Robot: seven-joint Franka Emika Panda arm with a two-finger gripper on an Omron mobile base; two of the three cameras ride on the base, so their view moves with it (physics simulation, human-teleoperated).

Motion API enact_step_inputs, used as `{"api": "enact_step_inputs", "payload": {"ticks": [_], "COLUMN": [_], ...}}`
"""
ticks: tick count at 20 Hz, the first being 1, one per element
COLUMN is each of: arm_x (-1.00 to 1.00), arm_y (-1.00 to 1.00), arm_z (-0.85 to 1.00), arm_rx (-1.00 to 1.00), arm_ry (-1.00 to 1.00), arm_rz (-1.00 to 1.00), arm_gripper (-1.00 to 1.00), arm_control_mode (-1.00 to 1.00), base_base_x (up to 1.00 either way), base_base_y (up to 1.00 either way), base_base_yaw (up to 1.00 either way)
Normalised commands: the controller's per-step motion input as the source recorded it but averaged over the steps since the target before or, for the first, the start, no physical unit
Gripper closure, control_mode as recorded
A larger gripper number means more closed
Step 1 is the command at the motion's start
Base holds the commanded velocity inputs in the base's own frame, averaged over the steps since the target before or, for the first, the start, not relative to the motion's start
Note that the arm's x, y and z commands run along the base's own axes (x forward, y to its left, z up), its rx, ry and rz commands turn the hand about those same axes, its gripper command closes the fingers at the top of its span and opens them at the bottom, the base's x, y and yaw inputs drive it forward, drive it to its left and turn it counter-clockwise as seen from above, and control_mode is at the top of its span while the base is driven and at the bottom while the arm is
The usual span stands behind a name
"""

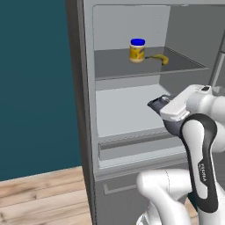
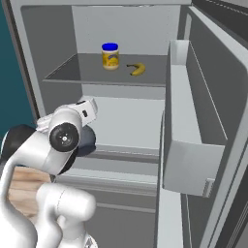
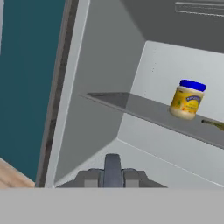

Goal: Move the mayonnaise and banana from the second highest shelf to the top shelf to make space. Then, place the pitcher from the counter on the cleared second highest shelf.

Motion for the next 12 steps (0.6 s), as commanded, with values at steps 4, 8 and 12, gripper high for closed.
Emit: {"api": "enact_step_inputs", "payload": {"ticks": [4,8,12], "arm_x": [0.35,0.47,0.53], "arm_y": [0.02,0.07,0.13], "arm_z": [-0.34,-0.33,-0.34], "arm_rx": [0.12,0.16,0.15], "arm_ry": [-0.14,-0.11,-0.1], "arm_rz": [-0.09,-0.04,0.0], "arm_gripper": [1.0,1.0,1.0], "arm_control_mode": [-1.0,-1.0,-1.0], "base_base_x": [0.0,0.0,0.0], "base_base_y": [0.0,0.0,0.0], "base_base_yaw": [0.0,0.0,0.0]}}
